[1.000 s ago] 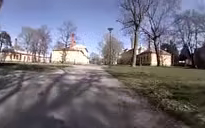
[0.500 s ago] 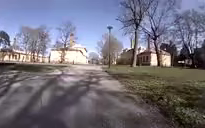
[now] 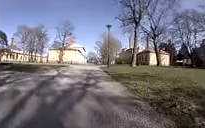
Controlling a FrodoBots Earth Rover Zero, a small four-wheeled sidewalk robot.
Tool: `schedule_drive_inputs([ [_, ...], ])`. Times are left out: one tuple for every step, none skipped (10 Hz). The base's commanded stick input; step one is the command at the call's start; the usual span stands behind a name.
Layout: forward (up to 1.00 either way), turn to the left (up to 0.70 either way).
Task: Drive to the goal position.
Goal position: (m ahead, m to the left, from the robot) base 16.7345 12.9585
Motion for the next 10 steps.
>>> schedule_drive_inputs([
  [0.85,0.34],
  [0.85,0.34],
  [0.85,0.16],
  [0.85,0.00],
  [0.85,0.00],
  [0.85,0.00],
  [0.85,0.00],
  [0.85,0.00],
  [0.85,0.00],
  [0.85,0.00],
])
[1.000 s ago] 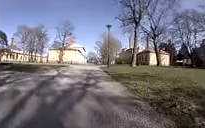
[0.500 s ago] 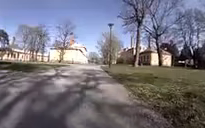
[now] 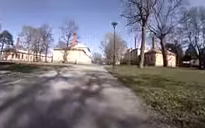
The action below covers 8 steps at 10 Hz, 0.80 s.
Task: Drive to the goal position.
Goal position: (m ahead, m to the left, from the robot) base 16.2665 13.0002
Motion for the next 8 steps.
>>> schedule_drive_inputs([
  [0.85,0.00],
  [0.85,0.00],
  [0.85,0.00],
  [0.85,0.00],
  [0.85,0.00],
  [0.85,0.00],
  [0.85,0.00],
  [0.85,0.00],
])
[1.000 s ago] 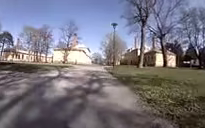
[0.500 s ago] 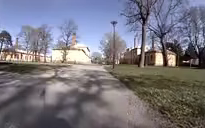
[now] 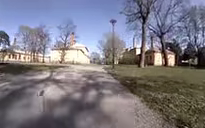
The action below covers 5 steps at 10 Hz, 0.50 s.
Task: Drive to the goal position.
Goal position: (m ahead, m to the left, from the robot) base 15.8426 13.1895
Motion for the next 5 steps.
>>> schedule_drive_inputs([
  [0.85,0.00],
  [0.85,0.00],
  [0.85,0.00],
  [0.85,0.00],
  [0.85,0.00],
])
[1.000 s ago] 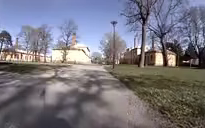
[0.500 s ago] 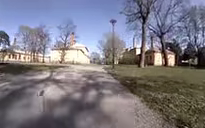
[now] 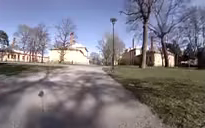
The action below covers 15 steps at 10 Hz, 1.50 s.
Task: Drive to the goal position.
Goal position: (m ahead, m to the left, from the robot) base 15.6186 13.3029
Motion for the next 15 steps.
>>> schedule_drive_inputs([
  [0.85,0.00],
  [0.85,0.00],
  [0.85,0.00],
  [0.85,0.11],
  [0.85,0.34],
  [0.85,0.34],
  [0.85,0.34],
  [0.85,0.34],
  [0.85,0.34],
  [0.85,0.32],
  [0.85,0.13],
  [0.85,0.00],
  [0.85,0.00],
  [0.85,0.00],
  [0.85,0.00],
])
